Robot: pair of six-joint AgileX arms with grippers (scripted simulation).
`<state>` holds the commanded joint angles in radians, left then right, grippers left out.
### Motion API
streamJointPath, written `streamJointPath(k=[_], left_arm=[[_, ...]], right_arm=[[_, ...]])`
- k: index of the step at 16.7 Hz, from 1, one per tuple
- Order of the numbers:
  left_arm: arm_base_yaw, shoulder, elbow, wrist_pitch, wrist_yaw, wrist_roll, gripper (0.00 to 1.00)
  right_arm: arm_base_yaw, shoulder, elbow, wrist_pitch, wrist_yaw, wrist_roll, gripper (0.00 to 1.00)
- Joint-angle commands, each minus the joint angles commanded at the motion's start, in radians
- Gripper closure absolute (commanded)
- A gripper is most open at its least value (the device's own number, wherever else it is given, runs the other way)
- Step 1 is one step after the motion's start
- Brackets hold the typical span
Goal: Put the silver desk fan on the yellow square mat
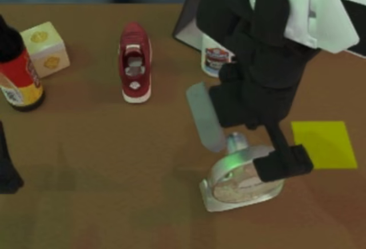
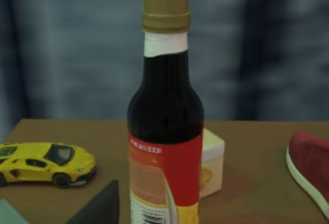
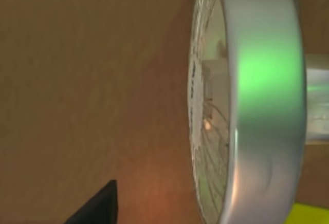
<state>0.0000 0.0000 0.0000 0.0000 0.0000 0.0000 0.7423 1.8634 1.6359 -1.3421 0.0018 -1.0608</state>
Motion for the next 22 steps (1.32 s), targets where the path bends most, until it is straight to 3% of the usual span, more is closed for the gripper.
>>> streamJointPath(k=[6, 10, 22], left_arm=[[0.0, 0.0, 0.0, 0.0, 0.0, 0.0, 0.0], [0.0, 0.0, 0.0, 0.0, 0.0, 0.0, 0.0], [0.0, 0.0, 0.0, 0.0, 0.0, 0.0, 0.0]], right_arm=[[0.004, 0.013, -0.15, 0.163, 0.0, 0.003, 0.0], [0.004, 0.014, -0.161, 0.174, 0.0, 0.003, 0.0], [0.004, 0.014, -0.161, 0.174, 0.0, 0.003, 0.9]])
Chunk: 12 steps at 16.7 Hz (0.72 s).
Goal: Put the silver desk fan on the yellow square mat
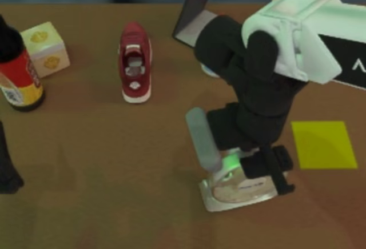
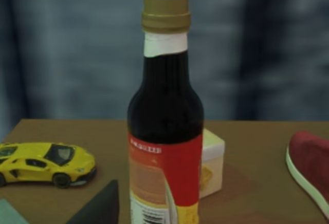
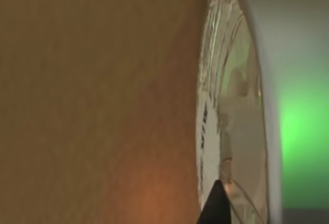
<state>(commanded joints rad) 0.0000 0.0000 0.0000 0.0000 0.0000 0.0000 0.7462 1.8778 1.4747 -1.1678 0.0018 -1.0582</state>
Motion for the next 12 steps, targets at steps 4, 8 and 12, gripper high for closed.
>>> streamJointPath(k=[4, 8, 12], left_arm=[[0.0, 0.0, 0.0, 0.0, 0.0, 0.0, 0.0], [0.0, 0.0, 0.0, 0.0, 0.0, 0.0, 0.0], [0.0, 0.0, 0.0, 0.0, 0.0, 0.0, 0.0]], right_arm=[[0.0, 0.0, 0.0, 0.0, 0.0, 0.0, 1.0], [0.0, 0.0, 0.0, 0.0, 0.0, 0.0, 1.0], [-0.001, -0.001, 0.016, -0.018, 0.0, 0.0, 1.0]])
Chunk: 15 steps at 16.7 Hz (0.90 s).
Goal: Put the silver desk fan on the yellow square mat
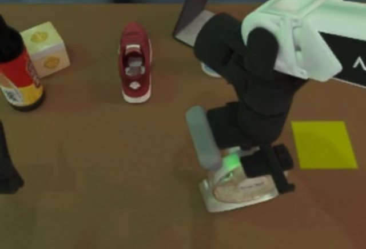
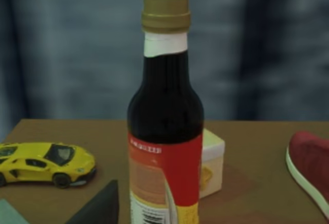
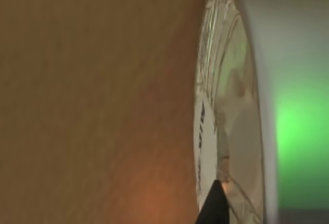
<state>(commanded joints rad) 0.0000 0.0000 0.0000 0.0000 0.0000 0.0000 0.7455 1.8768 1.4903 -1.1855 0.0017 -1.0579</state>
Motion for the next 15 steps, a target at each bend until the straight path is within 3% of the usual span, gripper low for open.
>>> streamJointPath(k=[6, 12, 15], left_arm=[[0.0, 0.0, 0.0, 0.0, 0.0, 0.0, 0.0], [0.0, 0.0, 0.0, 0.0, 0.0, 0.0, 0.0], [0.0, 0.0, 0.0, 0.0, 0.0, 0.0, 0.0]], right_arm=[[0.007, -0.011, 0.15, -0.161, 0.0, -0.002, 1.0], [0.0, -0.01, 0.164, -0.175, 0.0, -0.002, 1.0], [-0.068, -0.011, 0.167, -0.184, 0.0, -0.042, 1.0]])
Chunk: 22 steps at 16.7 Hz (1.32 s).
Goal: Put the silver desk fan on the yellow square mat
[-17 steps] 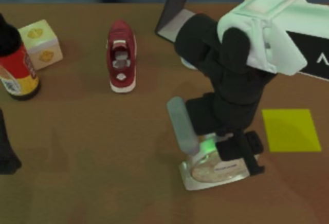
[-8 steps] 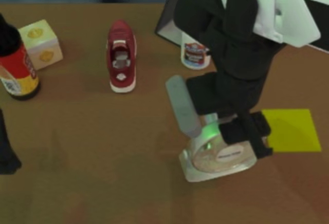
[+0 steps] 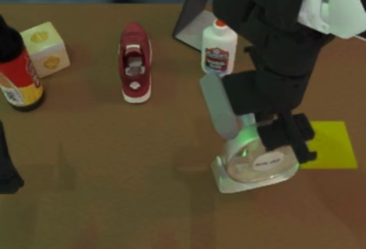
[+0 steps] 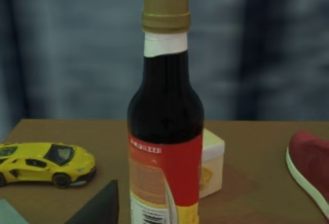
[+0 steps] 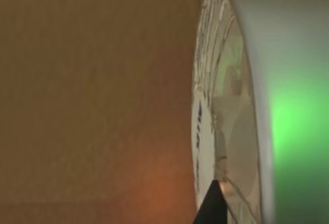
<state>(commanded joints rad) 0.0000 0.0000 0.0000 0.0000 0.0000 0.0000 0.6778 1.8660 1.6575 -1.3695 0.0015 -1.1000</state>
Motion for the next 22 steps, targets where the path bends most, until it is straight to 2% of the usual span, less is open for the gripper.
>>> streamJointPath(k=[6, 9, 15, 22], left_arm=[[0.0, 0.0, 0.0, 0.0, 0.0, 0.0, 0.0], [0.0, 0.0, 0.0, 0.0, 0.0, 0.0, 0.0], [0.0, 0.0, 0.0, 0.0, 0.0, 0.0, 0.0], [0.0, 0.0, 0.0, 0.0, 0.0, 0.0, 0.0]], right_arm=[[-0.329, -0.02, 0.008, -0.022, 0.001, -0.154, 1.0], [-0.427, -0.032, 0.009, -0.027, 0.001, -0.209, 1.0], [-0.436, -0.029, 0.005, -0.022, 0.001, -0.215, 1.0], [-0.442, -0.022, -0.112, 0.107, 0.001, -0.219, 1.0]])
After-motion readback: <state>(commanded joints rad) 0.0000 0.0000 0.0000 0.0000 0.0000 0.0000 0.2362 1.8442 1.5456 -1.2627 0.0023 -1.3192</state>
